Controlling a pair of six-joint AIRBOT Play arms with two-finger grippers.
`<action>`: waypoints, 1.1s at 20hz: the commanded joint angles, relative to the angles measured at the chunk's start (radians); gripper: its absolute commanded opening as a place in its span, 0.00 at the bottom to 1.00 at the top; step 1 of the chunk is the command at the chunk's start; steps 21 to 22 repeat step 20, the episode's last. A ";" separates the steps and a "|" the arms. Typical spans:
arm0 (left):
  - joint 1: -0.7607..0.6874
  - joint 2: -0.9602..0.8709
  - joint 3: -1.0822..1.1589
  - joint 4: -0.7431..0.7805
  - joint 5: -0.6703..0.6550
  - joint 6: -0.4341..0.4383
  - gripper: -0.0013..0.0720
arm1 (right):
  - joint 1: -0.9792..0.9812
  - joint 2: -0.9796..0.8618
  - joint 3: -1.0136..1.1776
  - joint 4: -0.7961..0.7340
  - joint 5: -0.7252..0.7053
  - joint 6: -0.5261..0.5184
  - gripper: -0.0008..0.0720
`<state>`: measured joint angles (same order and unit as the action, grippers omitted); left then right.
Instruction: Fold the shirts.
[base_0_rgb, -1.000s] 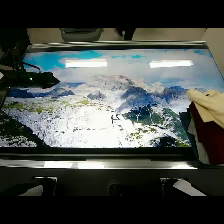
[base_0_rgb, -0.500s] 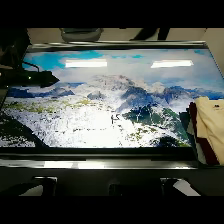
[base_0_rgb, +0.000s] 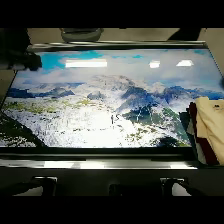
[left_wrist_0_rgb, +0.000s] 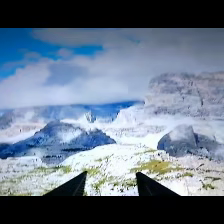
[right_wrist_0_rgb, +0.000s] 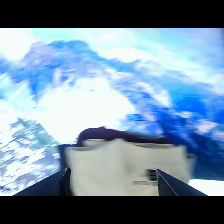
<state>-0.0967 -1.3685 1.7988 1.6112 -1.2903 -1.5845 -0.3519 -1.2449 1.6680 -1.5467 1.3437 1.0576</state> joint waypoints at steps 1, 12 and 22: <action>-0.023 -0.035 -0.183 0.026 -0.301 -0.061 0.77 | 0.277 -0.089 -0.104 0.036 0.187 0.051 0.85; -0.048 0.203 -0.697 -0.023 0.032 -0.204 0.76 | 0.326 -0.106 -0.240 0.076 0.195 0.061 0.85; -0.048 0.203 -0.697 -0.023 0.032 -0.204 0.76 | 0.326 -0.106 -0.240 0.076 0.195 0.061 0.85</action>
